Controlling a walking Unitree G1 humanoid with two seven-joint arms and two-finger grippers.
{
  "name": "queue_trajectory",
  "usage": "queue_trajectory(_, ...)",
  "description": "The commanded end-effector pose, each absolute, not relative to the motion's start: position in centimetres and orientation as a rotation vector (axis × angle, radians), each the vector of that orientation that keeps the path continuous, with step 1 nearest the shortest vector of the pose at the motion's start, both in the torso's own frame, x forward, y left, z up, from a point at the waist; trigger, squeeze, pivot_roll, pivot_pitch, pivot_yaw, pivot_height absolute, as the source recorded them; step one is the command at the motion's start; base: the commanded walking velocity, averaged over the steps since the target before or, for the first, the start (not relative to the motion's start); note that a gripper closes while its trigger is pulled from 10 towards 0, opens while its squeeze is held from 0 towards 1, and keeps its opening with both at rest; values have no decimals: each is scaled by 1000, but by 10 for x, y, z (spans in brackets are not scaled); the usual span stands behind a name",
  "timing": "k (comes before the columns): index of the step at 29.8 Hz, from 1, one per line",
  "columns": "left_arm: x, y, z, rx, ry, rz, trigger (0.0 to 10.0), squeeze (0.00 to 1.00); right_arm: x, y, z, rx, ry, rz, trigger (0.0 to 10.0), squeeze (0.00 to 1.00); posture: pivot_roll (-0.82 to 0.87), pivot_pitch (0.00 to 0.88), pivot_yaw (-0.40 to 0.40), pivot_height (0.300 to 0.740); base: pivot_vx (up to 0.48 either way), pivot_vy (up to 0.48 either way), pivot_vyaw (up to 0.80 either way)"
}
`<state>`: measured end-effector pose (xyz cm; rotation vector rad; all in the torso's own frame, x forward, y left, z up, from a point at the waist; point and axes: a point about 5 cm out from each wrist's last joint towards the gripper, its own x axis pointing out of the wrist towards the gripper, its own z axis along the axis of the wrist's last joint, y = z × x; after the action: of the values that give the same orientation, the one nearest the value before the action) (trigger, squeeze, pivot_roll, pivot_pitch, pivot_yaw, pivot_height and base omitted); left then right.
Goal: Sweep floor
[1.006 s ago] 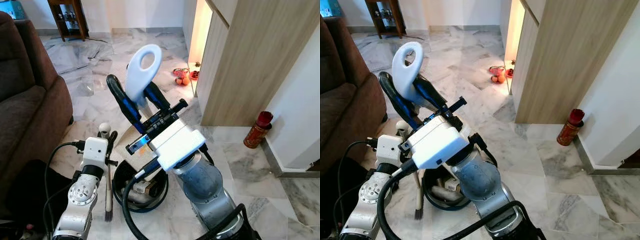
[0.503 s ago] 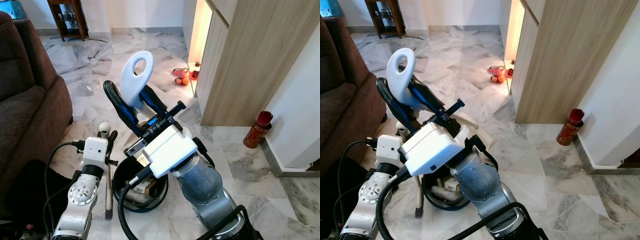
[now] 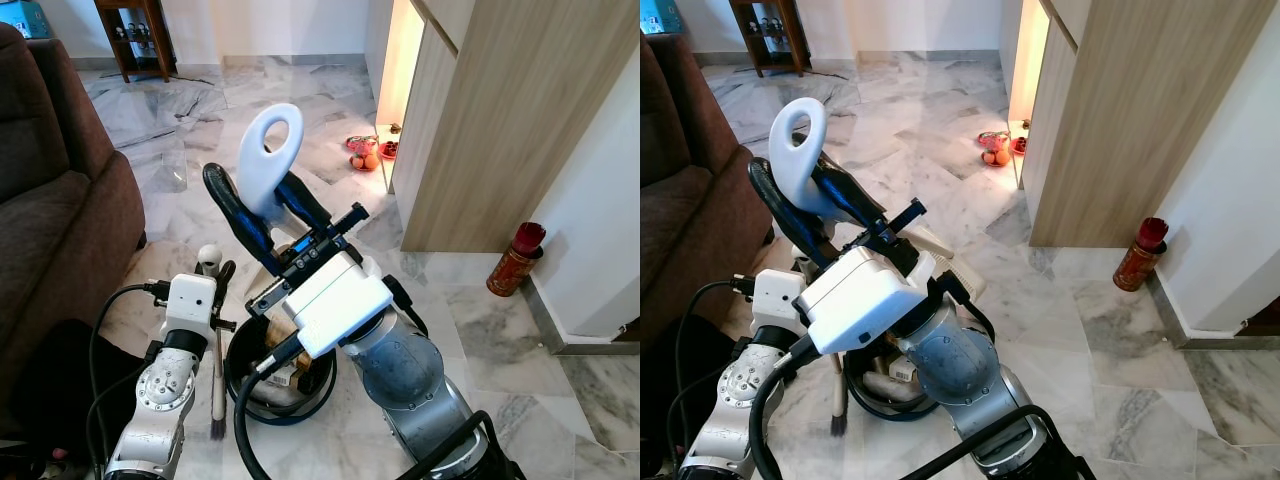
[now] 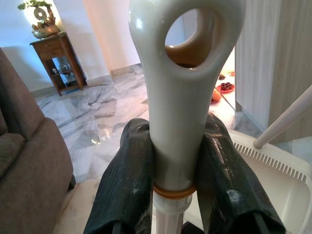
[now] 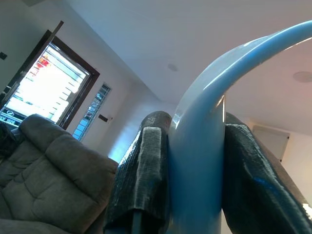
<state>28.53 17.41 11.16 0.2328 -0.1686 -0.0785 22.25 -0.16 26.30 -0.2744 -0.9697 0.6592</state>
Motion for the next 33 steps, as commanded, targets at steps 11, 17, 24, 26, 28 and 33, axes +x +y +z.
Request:
queue_trajectory(11, 286, 171, 123, 258, -230, -89, 10000, 0, 262, -47, 269, -521, -946, 298, 10000, 0, 152, 81, 2, 740, 0, 0, 0)
queue_trajectory(17, 285, 171, 122, 258, -226, -90, 10000, 0, 291, -91, 247, -529, -760, 75, 10000, 0, 142, 85, 0, 740, 0, 0, 0)
queue_trajectory(24, 276, 172, 118, 262, -209, -103, 10000, 0, 303, -122, 196, -499, -545, -33, 10000, 0, 135, 89, 1, 740, 0, 0, 0)
queue_trajectory(26, 273, 176, 115, 270, -197, -102, 10000, 0, 302, -129, 183, -507, -511, -50, 10000, 0, 133, 91, 2, 740, 0, 0, 0)
queue_trajectory(28, 272, 177, 113, 272, -193, -102, 10000, 0, 301, -131, 180, -527, -511, -59, 10000, 0, 123, 90, 4, 740, 0, 0, 0)
queue_trajectory(33, 270, 178, 112, 273, -185, -102, 10000, 0, 303, -140, 169, -528, -489, -85, 10000, 0, 118, 89, 5, 740, 0, 0, 0)
